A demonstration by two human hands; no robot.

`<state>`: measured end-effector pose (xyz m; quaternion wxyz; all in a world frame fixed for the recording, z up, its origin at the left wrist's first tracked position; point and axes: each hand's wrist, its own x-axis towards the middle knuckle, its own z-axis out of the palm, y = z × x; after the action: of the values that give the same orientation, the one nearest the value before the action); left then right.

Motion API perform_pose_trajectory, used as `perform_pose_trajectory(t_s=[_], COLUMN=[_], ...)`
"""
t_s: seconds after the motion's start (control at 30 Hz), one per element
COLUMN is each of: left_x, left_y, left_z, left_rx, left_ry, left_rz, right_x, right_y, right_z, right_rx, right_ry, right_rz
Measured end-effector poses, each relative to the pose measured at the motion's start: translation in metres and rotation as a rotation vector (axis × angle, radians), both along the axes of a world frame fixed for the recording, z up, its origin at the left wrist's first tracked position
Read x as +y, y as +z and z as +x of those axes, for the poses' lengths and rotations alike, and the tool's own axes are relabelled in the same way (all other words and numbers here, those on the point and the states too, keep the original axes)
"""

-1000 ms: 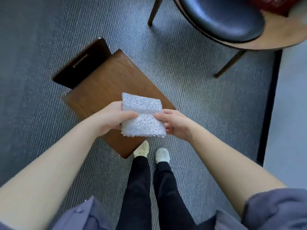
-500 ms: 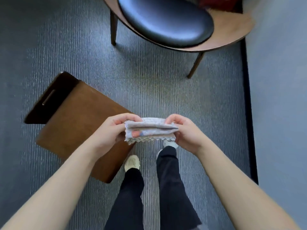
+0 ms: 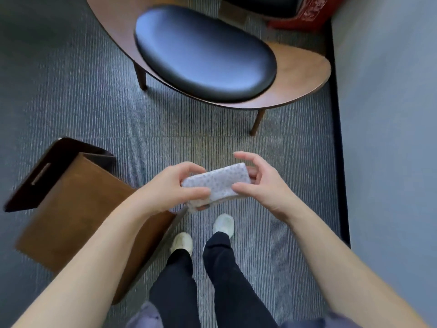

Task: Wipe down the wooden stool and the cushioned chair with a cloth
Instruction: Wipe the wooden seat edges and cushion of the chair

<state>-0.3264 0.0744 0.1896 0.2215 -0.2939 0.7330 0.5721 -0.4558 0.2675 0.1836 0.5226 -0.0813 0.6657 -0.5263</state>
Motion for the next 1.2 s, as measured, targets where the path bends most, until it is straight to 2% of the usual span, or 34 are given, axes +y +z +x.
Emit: perform_pose_trajectory(t_s=[0.1,0.2,0.27,0.4,0.53,0.63,0.73,0.83,0.9,1.2], left_x=[-0.007,-0.026,-0.043,-0.082,-0.115,-0.133,-0.147,-0.162,-0.173,-0.23], left_y=[0.002,-0.004,-0.01,-0.023,-0.034,-0.043,-0.05,-0.062,-0.07,-0.07], left_z=[-0.033,-0.06,-0.076,-0.11,-0.144,-0.164,-0.186,-0.215,-0.235,-0.297], left_rx=[0.018,0.039,0.025,-0.049,-0.053,-0.091,-0.129,-0.13,-0.116,-0.163], left_ry=[-0.009,0.047,0.087,0.057,0.072,0.11,0.158,0.198,0.251,0.334], left_rz=[0.005,-0.012,0.033,0.151,0.141,0.159,0.222,0.179,0.156,0.206], right_x=[-0.014,-0.037,-0.054,-0.098,-0.142,-0.168,-0.19,-0.212,-0.227,-0.295], right_y=[-0.003,-0.015,-0.022,-0.031,-0.043,-0.05,-0.058,-0.072,-0.08,-0.079], right_z=[-0.026,-0.049,-0.061,-0.087,-0.104,-0.117,-0.141,-0.171,-0.193,-0.267], right_rx=[-0.039,-0.186,-0.29,-0.303,-0.47,-0.529,-0.516,-0.569,-0.609,-0.572], right_ry=[-0.024,-0.066,-0.163,-0.363,-0.59,-0.667,-0.721,-0.754,-0.723,-0.708], right_rz=[0.014,0.108,0.102,0.05,-0.033,-0.045,-0.052,-0.071,-0.084,-0.001])
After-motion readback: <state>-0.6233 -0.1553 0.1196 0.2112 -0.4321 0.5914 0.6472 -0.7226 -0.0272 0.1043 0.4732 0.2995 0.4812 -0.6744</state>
